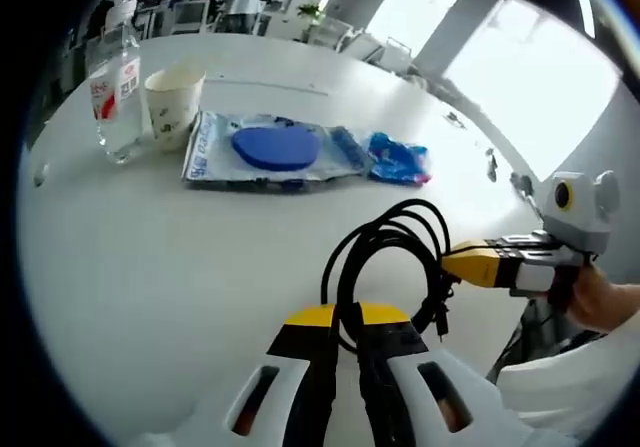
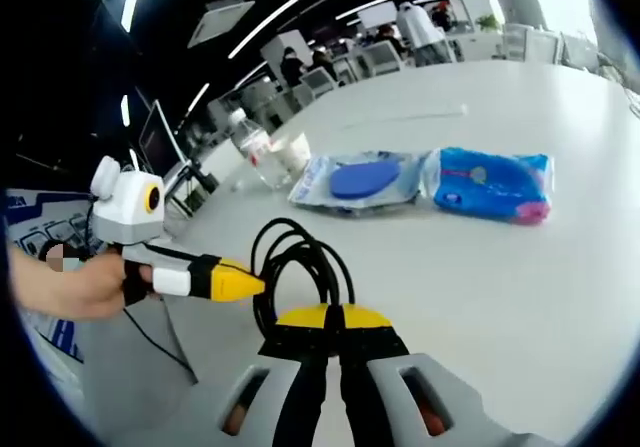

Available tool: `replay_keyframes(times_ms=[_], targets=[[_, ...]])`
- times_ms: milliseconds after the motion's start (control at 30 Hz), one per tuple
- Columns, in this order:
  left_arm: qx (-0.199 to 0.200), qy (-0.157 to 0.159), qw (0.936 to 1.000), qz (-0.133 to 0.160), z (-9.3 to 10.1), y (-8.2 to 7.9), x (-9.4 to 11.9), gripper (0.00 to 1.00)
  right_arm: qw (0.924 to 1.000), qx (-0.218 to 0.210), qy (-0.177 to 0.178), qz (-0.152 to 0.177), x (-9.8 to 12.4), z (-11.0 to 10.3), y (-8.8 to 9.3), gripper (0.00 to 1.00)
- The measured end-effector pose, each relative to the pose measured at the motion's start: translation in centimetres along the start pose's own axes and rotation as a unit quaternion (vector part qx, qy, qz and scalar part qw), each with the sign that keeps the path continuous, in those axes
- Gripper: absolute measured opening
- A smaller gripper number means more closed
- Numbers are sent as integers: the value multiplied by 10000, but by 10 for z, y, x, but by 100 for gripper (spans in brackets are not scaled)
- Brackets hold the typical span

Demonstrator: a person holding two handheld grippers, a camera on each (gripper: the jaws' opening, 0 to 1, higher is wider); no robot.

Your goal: Arrange the tabletop items into an orderly group along one side of the table until the central work area is clear of visible clutter.

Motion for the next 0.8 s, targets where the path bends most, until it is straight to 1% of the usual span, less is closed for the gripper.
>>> replay_keyframes(times_ms=[233, 333, 533, 633, 800], targets=[[-191, 120, 9997, -30, 19, -15, -17, 1, 9998, -119, 124, 139, 18, 22, -7, 0], [-294, 172, 9994, -66, 30, -23, -25, 1, 9994, -213, 206, 191, 25, 32, -9, 0], [-384, 254, 9988, -140, 43, -34, -41, 1, 9985, -348, 321, 278, 34, 50, -16, 0], [-452, 332, 9982, -189, 54, -40, -49, 1, 9979, -400, 402, 321, 38, 60, -20, 0], [-479, 371, 9979, -246, 62, -47, -64, 1, 9970, -454, 519, 347, 42, 78, -25, 0]])
Point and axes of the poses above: the point that each gripper's makers call its tool centre point, and the gripper's own axes: x roughly backward along the fingers, z roughly to its right, y roughly out of its underside, the point moved 5 cm from there along x, roughly backward along the fingers, and after that the axes turned 1 degree about -y, right-handed, at the moved point
